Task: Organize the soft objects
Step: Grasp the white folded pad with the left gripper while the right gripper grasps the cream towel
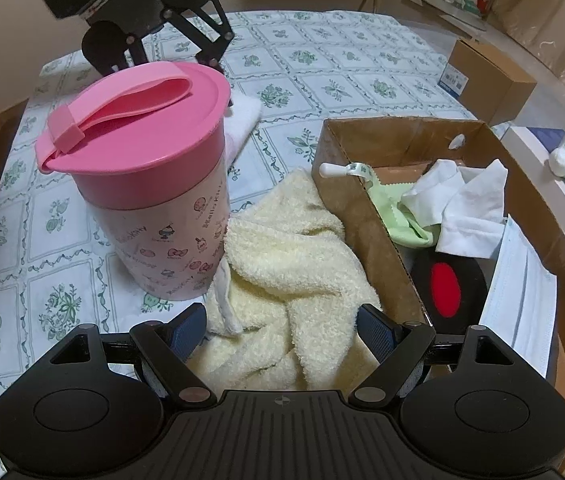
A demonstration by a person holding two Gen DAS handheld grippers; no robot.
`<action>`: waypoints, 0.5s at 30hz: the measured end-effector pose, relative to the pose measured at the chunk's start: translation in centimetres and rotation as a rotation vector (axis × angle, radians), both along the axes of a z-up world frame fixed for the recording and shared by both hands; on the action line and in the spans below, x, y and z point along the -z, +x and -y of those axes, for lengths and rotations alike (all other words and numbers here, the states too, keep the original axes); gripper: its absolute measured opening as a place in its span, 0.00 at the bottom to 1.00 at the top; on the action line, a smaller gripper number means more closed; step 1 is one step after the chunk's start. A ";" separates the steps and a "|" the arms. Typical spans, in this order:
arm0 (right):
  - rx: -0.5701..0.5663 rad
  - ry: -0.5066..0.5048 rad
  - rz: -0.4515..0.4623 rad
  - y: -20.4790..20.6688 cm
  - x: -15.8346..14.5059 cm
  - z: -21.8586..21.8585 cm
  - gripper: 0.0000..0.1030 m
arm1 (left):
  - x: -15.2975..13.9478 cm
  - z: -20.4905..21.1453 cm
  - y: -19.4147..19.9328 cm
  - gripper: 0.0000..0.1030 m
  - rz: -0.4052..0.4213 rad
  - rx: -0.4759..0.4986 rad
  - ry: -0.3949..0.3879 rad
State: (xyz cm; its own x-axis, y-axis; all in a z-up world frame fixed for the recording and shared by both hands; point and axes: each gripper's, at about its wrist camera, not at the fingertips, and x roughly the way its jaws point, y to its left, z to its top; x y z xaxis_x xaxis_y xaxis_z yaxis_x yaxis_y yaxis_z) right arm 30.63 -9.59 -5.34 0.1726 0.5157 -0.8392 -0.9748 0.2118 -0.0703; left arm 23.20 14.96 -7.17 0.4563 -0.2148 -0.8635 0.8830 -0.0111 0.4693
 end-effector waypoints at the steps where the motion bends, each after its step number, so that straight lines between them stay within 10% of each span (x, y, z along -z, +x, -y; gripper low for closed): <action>1: 0.001 0.000 0.000 0.0 0.0 0.0 0.79 | 0.4 0.1 -0.4 0.47 0.007 0.034 0.018; 9: -0.002 0.002 0.001 0.0 0.1 0.2 0.79 | 1.4 0.5 1.5 0.55 -0.013 0.053 0.010; 15: -0.022 -0.006 0.004 0.3 0.5 -0.4 0.79 | 1.2 0.8 3.0 0.24 -0.091 -0.036 -0.013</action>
State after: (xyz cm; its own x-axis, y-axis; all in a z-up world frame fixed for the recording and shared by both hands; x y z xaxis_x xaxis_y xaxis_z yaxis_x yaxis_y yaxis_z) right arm 30.89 -9.18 -5.86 0.1644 0.5142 -0.8417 -0.9789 0.1900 -0.0751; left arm 26.19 14.18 -8.38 0.3834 -0.2109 -0.8992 0.9218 0.0267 0.3868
